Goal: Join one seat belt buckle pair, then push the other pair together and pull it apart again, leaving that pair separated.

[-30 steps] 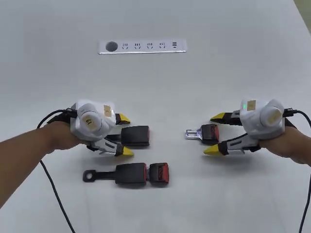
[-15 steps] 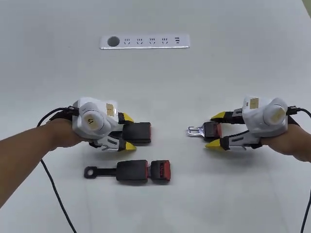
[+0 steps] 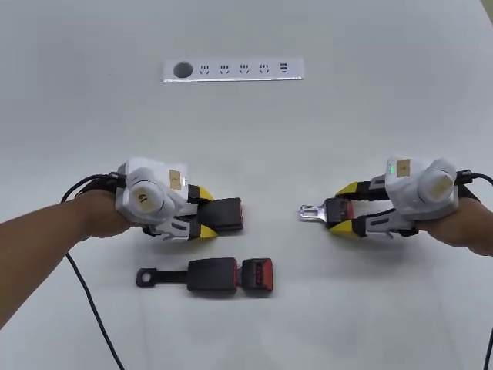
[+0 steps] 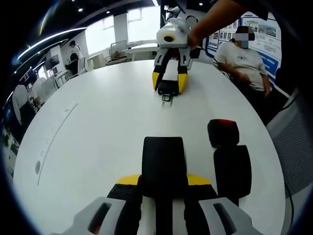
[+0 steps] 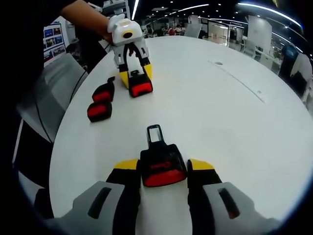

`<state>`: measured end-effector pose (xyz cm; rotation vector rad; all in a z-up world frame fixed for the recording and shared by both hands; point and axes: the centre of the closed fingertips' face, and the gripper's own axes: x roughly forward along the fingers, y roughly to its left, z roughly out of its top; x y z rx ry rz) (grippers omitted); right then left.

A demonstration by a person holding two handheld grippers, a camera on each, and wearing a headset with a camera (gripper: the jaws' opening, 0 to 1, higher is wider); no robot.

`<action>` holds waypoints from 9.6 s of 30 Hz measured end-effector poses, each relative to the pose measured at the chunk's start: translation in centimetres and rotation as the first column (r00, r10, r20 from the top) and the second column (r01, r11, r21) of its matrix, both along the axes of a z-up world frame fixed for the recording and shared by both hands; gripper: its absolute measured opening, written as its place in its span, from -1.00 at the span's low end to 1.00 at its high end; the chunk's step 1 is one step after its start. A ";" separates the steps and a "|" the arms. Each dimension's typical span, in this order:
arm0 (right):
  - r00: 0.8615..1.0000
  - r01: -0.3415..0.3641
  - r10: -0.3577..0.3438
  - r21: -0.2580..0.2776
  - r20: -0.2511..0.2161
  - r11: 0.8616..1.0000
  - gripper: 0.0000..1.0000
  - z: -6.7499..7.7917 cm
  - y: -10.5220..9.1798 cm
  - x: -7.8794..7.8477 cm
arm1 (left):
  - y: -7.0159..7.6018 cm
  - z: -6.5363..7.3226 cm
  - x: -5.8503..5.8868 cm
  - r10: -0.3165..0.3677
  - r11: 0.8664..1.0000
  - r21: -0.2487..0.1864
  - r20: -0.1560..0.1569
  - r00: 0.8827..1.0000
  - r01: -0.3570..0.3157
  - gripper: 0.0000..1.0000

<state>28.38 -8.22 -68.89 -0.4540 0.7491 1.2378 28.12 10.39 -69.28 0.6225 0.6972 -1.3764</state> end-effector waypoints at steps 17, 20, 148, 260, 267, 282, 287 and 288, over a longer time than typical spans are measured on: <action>0.999 -0.041 0.041 -0.041 -0.004 0.998 -0.31 -0.4 -0.2 0.0 | -0.5 0.2 -0.2 -0.052 0.998 0.028 -0.012 0.999 0.052 -0.33; 0.999 -0.040 0.040 -0.039 -0.003 0.998 -0.31 -0.4 -0.1 -0.2 | -0.5 0.1 -0.1 -0.048 0.998 0.028 -0.014 0.999 0.048 -0.33; 0.997 -0.071 0.069 0.085 0.032 0.994 -0.32 -0.6 13.6 -0.2 | 0.3 -0.3 -0.4 -0.039 0.997 0.072 -0.037 0.999 0.041 -0.33; 0.992 0.120 -0.120 0.003 0.025 0.993 0.27 0.6 0.5 -0.6 | 0.2 0.7 -1.8 0.091 0.990 0.118 -0.065 0.994 -0.083 0.41; 0.981 0.184 -0.185 0.017 0.058 0.983 0.36 1.1 1.0 -0.5 | 0.6 1.6 -1.5 0.155 0.986 0.078 -0.076 0.985 -0.149 0.49; 0.888 0.416 -0.432 0.126 0.156 0.901 0.54 4.7 0.6 -0.1 | 1.6 4.8 -1.9 0.365 0.929 -0.028 -0.083 0.927 -0.368 0.82; 0.859 0.460 -0.481 0.149 0.174 0.875 0.64 5.8 0.7 -0.6 | 2.5 5.9 -2.4 0.448 0.888 -0.066 -0.094 0.889 -0.454 0.89; 0.850 0.473 -0.496 0.157 0.177 0.867 0.63 6.1 0.7 -0.7 | 2.7 6.2 -2.5 0.468 0.877 -0.076 -0.085 0.879 -0.474 0.89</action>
